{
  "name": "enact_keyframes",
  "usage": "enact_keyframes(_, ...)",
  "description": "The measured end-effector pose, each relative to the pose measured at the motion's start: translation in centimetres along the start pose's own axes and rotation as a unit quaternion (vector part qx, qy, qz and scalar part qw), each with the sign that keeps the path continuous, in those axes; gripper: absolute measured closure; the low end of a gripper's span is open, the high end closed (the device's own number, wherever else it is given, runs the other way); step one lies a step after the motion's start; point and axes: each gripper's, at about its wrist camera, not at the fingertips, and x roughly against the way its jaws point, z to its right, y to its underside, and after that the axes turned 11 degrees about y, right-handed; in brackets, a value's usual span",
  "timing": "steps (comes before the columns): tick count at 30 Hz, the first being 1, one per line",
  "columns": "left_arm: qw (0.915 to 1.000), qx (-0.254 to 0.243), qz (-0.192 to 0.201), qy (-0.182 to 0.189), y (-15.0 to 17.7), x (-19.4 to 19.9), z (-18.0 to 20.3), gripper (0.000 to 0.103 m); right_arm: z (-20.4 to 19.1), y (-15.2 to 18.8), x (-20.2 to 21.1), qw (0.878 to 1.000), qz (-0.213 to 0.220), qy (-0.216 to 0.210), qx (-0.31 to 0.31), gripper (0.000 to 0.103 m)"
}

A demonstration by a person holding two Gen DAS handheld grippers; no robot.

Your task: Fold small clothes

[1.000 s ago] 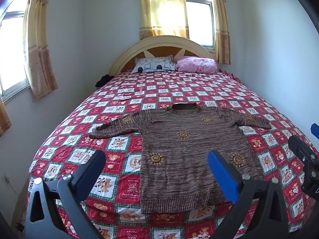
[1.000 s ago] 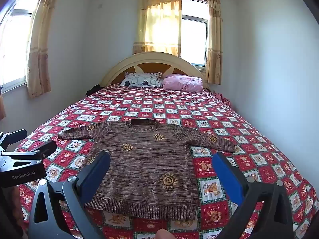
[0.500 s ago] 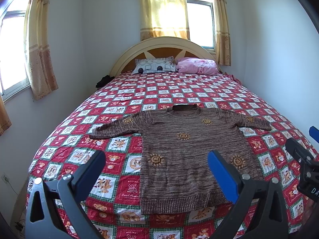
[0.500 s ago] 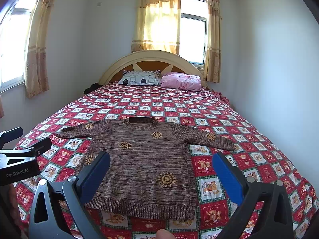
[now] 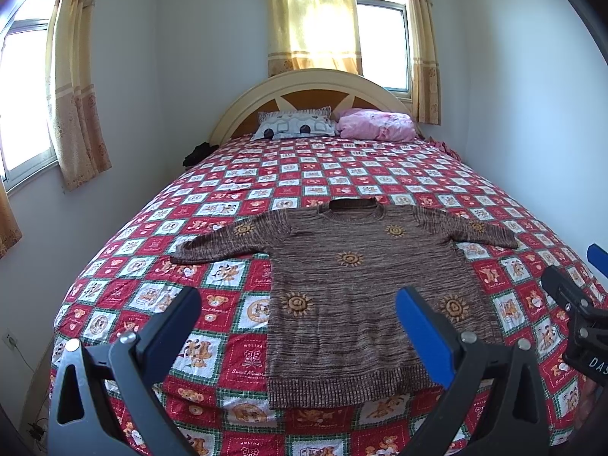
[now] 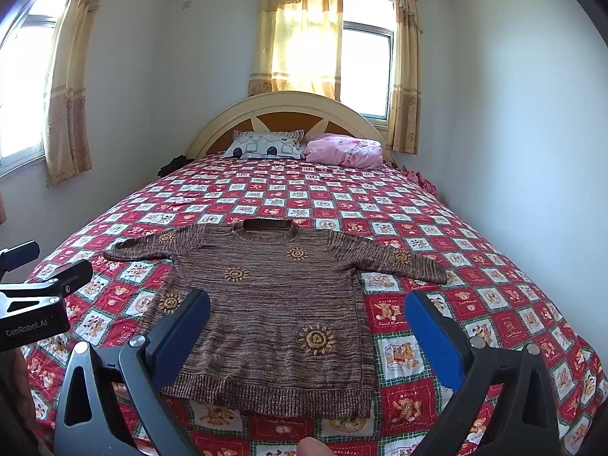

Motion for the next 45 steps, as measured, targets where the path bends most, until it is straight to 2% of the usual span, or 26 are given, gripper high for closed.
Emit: enact_keyframes(45, 1.0000, 0.005, -0.005, 0.003, 0.5, -1.0, -0.1, 0.000, -0.2, 0.8, -1.9, 1.000, -0.021, 0.004, 0.004, 0.001)
